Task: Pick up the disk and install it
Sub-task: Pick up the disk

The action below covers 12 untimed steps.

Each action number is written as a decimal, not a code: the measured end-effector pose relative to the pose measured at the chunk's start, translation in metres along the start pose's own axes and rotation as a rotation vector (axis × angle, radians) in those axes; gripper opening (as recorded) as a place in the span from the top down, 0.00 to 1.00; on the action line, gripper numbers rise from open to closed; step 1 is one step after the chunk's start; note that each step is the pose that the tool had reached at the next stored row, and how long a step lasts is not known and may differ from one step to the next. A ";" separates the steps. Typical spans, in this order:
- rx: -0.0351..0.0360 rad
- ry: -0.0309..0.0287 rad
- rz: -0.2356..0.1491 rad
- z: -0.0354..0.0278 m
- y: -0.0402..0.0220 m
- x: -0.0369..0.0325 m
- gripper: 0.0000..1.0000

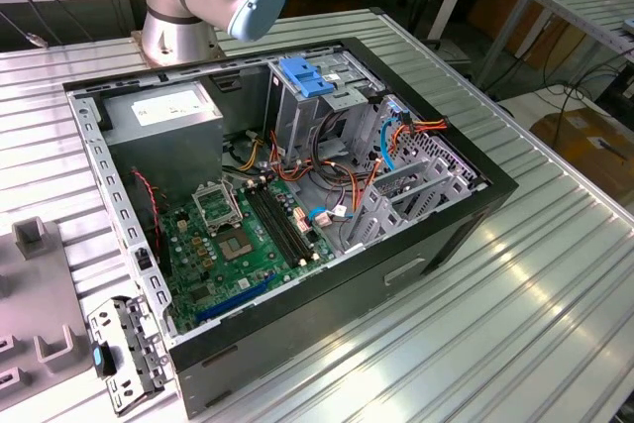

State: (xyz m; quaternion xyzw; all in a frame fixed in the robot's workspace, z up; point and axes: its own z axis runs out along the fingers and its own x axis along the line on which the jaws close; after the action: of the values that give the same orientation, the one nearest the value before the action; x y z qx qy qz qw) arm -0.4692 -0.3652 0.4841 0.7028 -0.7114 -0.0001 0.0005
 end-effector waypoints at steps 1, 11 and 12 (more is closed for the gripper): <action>0.0000 0.0000 0.000 0.0000 0.0000 0.0000 0.63; -0.0001 0.0000 0.000 -0.0058 -0.0001 0.0000 0.63; 0.0001 0.0000 0.000 -0.0087 -0.0001 0.0000 0.63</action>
State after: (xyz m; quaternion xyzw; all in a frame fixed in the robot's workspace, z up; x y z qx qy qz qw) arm -0.4691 -0.3653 0.4927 0.7028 -0.7113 -0.0001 0.0005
